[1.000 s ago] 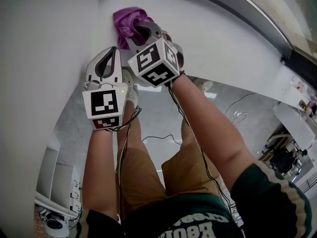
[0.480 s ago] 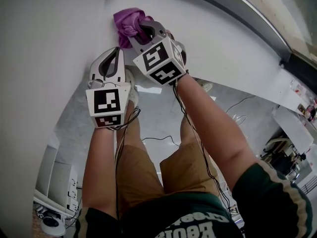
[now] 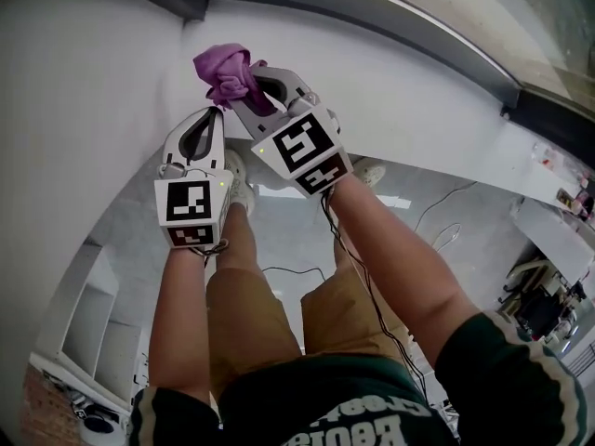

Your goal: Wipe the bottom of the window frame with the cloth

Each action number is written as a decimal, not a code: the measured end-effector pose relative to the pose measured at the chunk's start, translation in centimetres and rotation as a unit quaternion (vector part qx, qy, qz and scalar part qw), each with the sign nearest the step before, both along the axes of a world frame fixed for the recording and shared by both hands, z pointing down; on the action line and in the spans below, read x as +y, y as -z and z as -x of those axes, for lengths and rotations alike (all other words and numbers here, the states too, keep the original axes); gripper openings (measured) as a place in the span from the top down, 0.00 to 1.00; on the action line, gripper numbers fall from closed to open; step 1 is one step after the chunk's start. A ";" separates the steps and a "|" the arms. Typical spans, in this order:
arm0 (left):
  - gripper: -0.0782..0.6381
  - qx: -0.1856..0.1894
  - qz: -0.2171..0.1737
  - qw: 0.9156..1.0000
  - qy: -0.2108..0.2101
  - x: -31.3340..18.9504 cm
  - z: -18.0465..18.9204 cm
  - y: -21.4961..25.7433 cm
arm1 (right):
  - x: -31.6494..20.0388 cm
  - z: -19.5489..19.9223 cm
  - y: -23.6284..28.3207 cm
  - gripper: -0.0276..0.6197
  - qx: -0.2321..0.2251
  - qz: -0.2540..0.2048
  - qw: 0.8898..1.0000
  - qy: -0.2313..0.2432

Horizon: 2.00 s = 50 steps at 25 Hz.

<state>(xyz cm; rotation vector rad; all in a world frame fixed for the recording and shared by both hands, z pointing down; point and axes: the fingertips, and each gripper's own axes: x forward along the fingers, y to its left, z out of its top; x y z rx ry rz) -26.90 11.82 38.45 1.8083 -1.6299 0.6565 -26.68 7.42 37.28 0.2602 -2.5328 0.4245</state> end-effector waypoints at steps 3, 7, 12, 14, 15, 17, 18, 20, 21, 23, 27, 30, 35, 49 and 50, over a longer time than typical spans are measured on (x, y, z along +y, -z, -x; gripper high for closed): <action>0.88 0.007 -0.013 1.000 -0.023 -0.6 -2.7 2.7 | -0.5 -2.4 3.4 0.84 -0.021 0.007 1.000 -0.013; 0.88 0.001 -0.020 0.998 -0.055 -1.8 -6.1 6.6 | -1.6 -6.5 8.6 0.84 -0.043 0.010 0.999 -0.030; 0.88 0.000 -0.032 0.996 -0.080 -2.6 -10.4 13.4 | -1.2 -12.3 15.4 0.84 -0.056 -0.005 0.998 -0.016; 0.88 -0.001 -0.044 0.994 -0.098 -3.4 -12.7 16.4 | -1.7 -15.0 18.3 0.84 -0.060 -0.014 0.998 -0.025; 0.88 -0.004 -0.053 0.993 -0.110 -3.9 -14.0 18.1 | -2.1 -16.4 19.8 0.84 -0.064 -0.018 0.997 -0.034; 0.88 -0.019 -0.069 0.989 -0.130 -4.9 -16.1 21.0 | -2.4 -18.9 22.8 0.84 -0.079 -0.026 0.995 -0.049; 0.88 -0.028 -0.075 0.987 -0.137 -5.3 -16.8 22.3 | -2.5 -19.7 24.2 0.84 -0.088 -0.031 0.994 -0.053; 0.88 -0.035 -0.084 0.985 -0.145 -5.8 -17.3 24.7 | -2.6 -20.7 26.8 0.84 -0.099 -0.038 0.992 -0.064; 0.88 -0.034 -0.088 0.985 -0.148 -5.9 -17.4 25.8 | -2.5 -21.0 28.1 0.84 -0.102 -0.040 0.991 -0.071; 0.88 -0.032 -0.094 0.983 -0.154 -5.5 -17.6 28.1 | -2.1 -21.5 30.7 0.84 -0.107 -0.045 0.990 -0.083; 0.88 -0.041 -0.120 0.977 -0.174 -5.6 -18.1 32.4 | -2.3 -22.4 35.8 0.84 -0.123 -0.077 0.985 -0.097; 0.88 -0.051 -0.152 0.968 -0.194 -7.7 -20.3 36.8 | -4.5 -24.8 39.7 0.84 -0.136 -0.115 0.978 -0.108; 0.88 -0.062 -0.202 0.951 -0.227 -8.7 -22.8 43.3 | -5.4 -27.3 44.7 0.84 -0.146 -0.149 0.969 -0.134; 0.88 -0.047 -0.278 0.909 -0.306 -8.6 -28.5 54.8 | -3.6 -33.3 52.7 0.84 -0.190 -0.194 0.941 -0.203; 0.88 -0.041 -0.280 0.908 -0.309 -8.6 -29.0 55.0 | -3.6 -33.8 52.8 0.84 -0.192 -0.194 0.939 -0.208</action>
